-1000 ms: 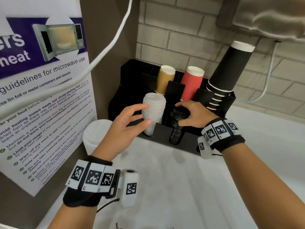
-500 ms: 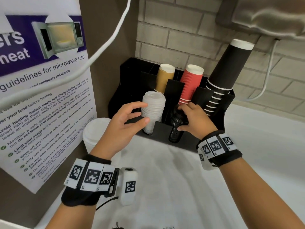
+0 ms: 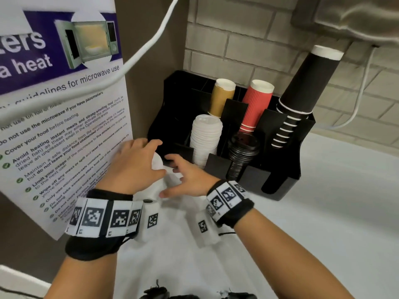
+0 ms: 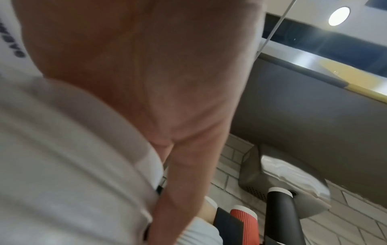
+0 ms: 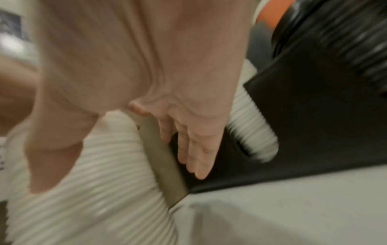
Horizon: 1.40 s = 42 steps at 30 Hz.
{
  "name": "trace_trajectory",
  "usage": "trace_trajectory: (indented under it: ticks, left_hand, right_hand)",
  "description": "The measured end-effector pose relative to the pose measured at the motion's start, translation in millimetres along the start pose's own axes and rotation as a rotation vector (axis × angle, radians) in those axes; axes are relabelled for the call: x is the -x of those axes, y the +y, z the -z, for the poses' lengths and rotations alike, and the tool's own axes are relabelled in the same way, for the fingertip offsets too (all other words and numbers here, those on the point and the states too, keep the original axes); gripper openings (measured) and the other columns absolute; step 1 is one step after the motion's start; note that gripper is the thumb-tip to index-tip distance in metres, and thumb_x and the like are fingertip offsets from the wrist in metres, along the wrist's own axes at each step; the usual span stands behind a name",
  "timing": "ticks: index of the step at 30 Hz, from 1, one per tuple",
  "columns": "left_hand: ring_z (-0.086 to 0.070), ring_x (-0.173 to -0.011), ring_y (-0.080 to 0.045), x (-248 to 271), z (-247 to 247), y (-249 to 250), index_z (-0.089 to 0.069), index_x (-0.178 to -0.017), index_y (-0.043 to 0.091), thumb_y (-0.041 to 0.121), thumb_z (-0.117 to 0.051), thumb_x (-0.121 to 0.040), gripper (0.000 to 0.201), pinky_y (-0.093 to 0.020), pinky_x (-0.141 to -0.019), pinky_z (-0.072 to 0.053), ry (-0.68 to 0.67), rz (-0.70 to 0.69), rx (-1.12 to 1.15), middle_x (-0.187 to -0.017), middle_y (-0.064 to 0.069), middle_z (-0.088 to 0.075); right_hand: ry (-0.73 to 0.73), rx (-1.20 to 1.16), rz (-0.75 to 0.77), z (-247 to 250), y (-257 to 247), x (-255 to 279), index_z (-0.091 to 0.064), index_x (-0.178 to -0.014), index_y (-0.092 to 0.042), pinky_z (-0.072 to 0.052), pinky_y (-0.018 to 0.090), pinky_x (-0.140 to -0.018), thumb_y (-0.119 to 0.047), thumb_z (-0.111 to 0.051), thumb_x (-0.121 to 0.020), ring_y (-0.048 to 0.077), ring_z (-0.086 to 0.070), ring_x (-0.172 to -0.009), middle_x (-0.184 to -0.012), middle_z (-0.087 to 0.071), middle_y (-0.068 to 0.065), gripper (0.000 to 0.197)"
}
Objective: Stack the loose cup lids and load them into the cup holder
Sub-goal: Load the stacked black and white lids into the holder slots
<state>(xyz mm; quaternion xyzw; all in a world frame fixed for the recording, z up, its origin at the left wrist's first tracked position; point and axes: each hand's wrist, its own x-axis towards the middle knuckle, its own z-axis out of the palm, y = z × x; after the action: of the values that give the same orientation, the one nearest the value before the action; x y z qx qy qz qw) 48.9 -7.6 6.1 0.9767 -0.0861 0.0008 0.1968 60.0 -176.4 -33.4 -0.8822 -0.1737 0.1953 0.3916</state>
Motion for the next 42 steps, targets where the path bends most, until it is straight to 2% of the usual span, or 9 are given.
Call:
trace_trajectory:
  ticks: [3, 8, 14, 22, 26, 30, 33, 37, 42]
  left_hand:
    - [-0.022, -0.139, -0.030, -2.2, -5.8, 2.0, -0.027, -0.148, 0.036, 0.040, -0.063, -0.086, 0.072, -0.047, -0.114, -0.017, -0.071, 0.023, -0.042, -0.151, -0.001, -0.033]
    - [-0.026, -0.132, -0.030, -6.9, -12.5, 11.1, -0.031, -0.144, 0.040, 0.038, -0.063, -0.086, 0.066, -0.049, -0.104, -0.028, -0.127, 0.014, -0.059, -0.140, 0.001, -0.037]
    - [-0.029, -0.125, -0.023, -10.3, -24.5, 46.5, -0.038, -0.140, 0.038, 0.033, -0.069, -0.079, 0.068, -0.045, -0.102, -0.032, -0.158, -0.195, 0.107, -0.134, 0.003, -0.040]
    - [-0.037, -0.122, -0.008, -17.3, -51.5, 88.2, -0.033, -0.144, 0.034, 0.016, -0.084, -0.069, 0.093, -0.018, -0.093, -0.032, -0.188, -0.427, 0.543, -0.136, 0.005, -0.037]
    - [-0.037, -0.124, -0.005, -19.4, -61.5, 94.2, -0.032, -0.140, 0.041, 0.020, -0.085, -0.070, 0.091, -0.020, -0.099, -0.033, -0.173, -0.467, 0.648, -0.139, 0.007, -0.038]
    - [-0.042, -0.127, -0.002, -20.2, -53.7, 80.9, -0.040, -0.126, 0.047, 0.036, -0.076, -0.076, 0.063, -0.016, -0.102, -0.035, -0.025, -0.352, 0.982, -0.137, 0.014, -0.045]
    - [-0.050, -0.124, -0.009, -23.7, -49.9, 65.6, -0.048, -0.124, 0.036, 0.025, -0.066, -0.089, 0.041, -0.027, -0.103, -0.041, 0.111, -0.231, 1.147, -0.133, 0.007, -0.051]
    - [-0.053, -0.116, 0.002, -23.0, -51.6, 54.6, -0.051, -0.123, 0.031, 0.024, -0.062, -0.092, 0.034, -0.009, -0.087, -0.045, 0.152, -0.218, 1.171, -0.125, 0.015, -0.053]
    - [-0.055, -0.114, 0.000, -22.4, -55.9, 49.2, -0.053, -0.121, 0.030, 0.023, -0.063, -0.091, 0.032, -0.010, -0.086, -0.045, 0.139, -0.199, 1.192, -0.123, 0.015, -0.054]
  right_hand:
    - [0.010, -0.091, 0.046, -14.4, -5.3, -12.2, -0.016, -0.149, -0.016, -0.036, 0.030, -0.108, -0.018, -0.087, -0.068, 0.017, -0.040, -0.133, -0.144, -0.041, 0.004, 0.108]
    - [0.099, -0.175, 0.097, -24.7, -2.6, -13.8, -0.021, -0.145, -0.015, -0.045, 0.022, -0.092, -0.006, -0.086, -0.064, 0.014, -0.054, -0.114, -0.121, -0.055, -0.002, 0.104]
    - [0.253, -0.169, 0.087, -2.6, 24.4, 18.4, -0.026, -0.131, -0.025, -0.045, 0.007, -0.080, -0.006, -0.089, -0.058, -0.002, -0.055, -0.104, -0.117, -0.055, -0.009, 0.098]
    - [0.525, -0.188, -0.064, 23.4, 65.5, 85.8, -0.029, -0.129, -0.038, -0.047, 0.018, -0.085, -0.021, -0.091, -0.058, 0.007, -0.056, -0.111, -0.121, -0.055, -0.011, 0.096]
    - [0.538, -0.146, -0.107, 28.5, 67.8, 99.1, -0.026, -0.131, -0.037, -0.046, 0.021, -0.090, -0.028, -0.092, -0.055, 0.009, -0.053, -0.117, -0.126, -0.051, -0.011, 0.101]
    - [0.609, -0.034, -0.098, 41.6, 55.3, 109.4, -0.018, -0.144, -0.036, -0.039, 0.031, -0.104, -0.050, -0.088, -0.051, 0.010, -0.042, -0.126, -0.139, -0.041, -0.005, 0.118]
    - [0.647, 0.090, -0.051, 49.6, 41.0, 110.7, -0.023, -0.142, -0.041, -0.034, 0.030, -0.104, -0.059, -0.082, -0.053, 0.012, -0.037, -0.129, -0.140, -0.039, -0.007, 0.108]
    - [0.585, 0.182, -0.087, 48.3, 26.5, 102.2, -0.036, -0.137, -0.039, -0.037, 0.034, -0.103, -0.055, -0.082, -0.057, 0.015, -0.036, -0.128, -0.136, -0.042, -0.008, 0.094]
    - [0.544, 0.217, -0.119, 42.4, 20.3, 92.9, -0.039, -0.134, -0.036, -0.039, 0.041, -0.103, -0.047, -0.083, -0.060, 0.021, -0.037, -0.124, -0.125, -0.047, -0.002, 0.087]
